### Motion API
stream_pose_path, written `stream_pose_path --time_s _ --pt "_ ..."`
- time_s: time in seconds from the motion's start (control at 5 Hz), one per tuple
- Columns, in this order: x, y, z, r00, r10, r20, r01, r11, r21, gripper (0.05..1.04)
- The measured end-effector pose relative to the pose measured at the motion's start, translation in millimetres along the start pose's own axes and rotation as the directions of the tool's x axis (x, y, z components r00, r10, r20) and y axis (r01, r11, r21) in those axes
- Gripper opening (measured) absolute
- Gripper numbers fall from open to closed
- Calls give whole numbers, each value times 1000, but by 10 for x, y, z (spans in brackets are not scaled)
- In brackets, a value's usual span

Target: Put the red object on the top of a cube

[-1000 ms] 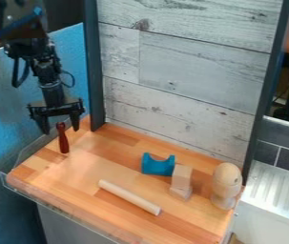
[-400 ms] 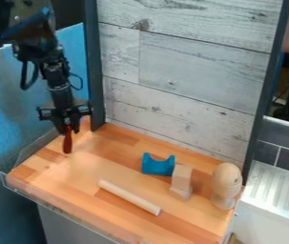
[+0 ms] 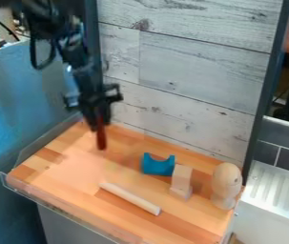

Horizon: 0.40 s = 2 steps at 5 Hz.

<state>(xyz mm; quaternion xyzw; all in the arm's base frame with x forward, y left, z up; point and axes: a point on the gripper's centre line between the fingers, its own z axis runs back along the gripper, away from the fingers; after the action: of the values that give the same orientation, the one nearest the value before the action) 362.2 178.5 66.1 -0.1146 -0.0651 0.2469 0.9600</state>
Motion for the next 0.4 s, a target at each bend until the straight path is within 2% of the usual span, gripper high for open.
stream_pose_path --time_s 0.2,0.4 --pt "-159 -492 222 995 -87 -49 83 994 -69 321" --pt "-266 -1007 211 985 -155 -73 148 985 -93 321"
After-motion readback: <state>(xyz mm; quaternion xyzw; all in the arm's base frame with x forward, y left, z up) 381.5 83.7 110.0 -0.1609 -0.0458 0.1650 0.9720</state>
